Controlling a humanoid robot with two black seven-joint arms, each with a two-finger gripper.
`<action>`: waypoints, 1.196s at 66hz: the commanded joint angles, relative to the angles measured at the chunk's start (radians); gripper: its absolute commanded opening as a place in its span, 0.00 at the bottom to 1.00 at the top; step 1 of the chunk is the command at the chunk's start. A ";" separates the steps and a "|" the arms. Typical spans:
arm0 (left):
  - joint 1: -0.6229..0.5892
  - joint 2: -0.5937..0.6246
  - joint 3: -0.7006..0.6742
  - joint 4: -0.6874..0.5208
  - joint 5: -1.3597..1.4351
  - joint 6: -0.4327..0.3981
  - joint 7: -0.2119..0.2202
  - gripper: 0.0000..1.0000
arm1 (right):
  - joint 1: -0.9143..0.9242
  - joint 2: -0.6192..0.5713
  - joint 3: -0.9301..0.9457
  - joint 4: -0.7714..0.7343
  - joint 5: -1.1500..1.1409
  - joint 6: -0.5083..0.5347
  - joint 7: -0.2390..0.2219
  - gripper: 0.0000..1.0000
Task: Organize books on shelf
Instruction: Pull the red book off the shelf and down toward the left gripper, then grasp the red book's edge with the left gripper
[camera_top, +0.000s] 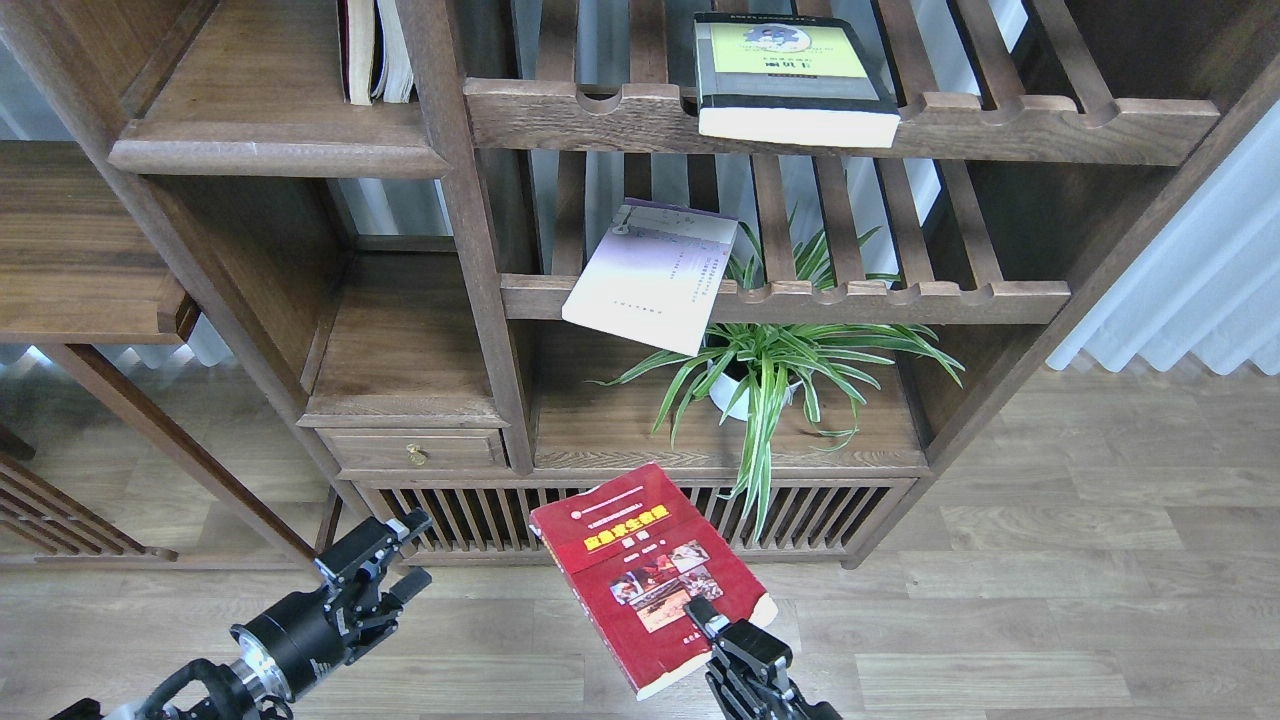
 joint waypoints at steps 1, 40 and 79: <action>0.008 -0.041 0.036 0.004 0.001 0.000 -0.030 1.00 | -0.001 0.001 -0.001 -0.001 0.001 0.000 -0.002 0.08; 0.000 -0.233 0.016 0.004 0.002 0.000 -0.065 1.00 | -0.001 0.001 -0.006 -0.021 0.001 0.000 -0.002 0.08; -0.023 -0.249 0.064 0.055 0.016 0.000 -0.062 0.99 | -0.001 -0.001 -0.011 -0.021 -0.002 0.000 -0.002 0.08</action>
